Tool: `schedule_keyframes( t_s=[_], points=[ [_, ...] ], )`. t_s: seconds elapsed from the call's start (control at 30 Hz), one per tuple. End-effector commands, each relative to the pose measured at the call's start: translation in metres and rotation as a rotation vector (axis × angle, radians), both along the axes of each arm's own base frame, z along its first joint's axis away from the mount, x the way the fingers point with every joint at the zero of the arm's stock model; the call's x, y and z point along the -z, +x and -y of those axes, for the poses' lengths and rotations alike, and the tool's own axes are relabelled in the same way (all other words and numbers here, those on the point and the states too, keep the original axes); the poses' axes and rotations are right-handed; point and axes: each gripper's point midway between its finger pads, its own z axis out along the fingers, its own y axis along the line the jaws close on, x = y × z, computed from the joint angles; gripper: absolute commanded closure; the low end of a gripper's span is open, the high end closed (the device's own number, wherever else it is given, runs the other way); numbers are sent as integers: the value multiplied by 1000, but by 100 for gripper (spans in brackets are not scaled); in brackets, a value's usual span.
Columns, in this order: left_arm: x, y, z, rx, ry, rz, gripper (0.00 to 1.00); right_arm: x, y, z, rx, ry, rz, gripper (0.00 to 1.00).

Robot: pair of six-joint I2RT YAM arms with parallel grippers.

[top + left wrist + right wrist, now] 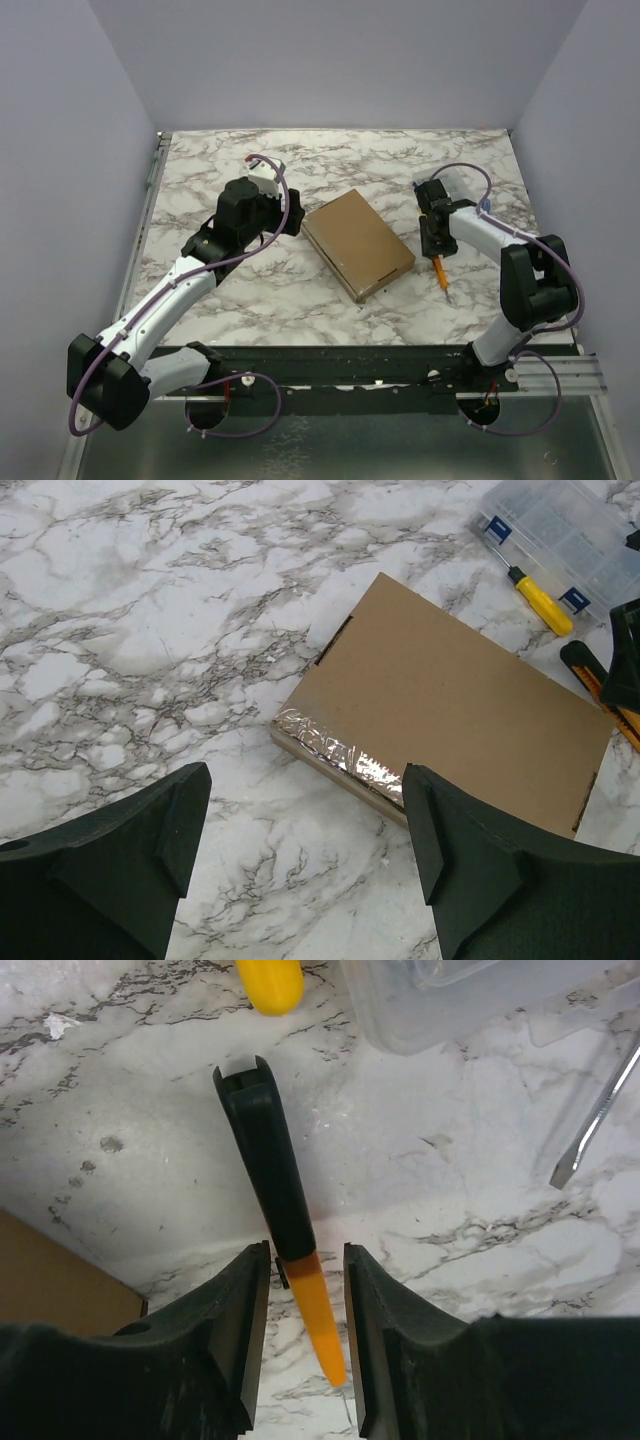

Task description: Unpack the express box

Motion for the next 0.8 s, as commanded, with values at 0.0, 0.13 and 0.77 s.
schedule_keyframes(
  t_s=[0.0,0.13,0.77],
  points=[
    [4,1,6,17,-14,-11,15,-27,1,6,22,-13,65,56],
    [13,1,14,47,-22,-49,13,-46,5,-5,-11,49,120,51],
    [114,-54,69,-59,-711,-640,22,-100,40,-151,-381,783,357,43]
  ],
)
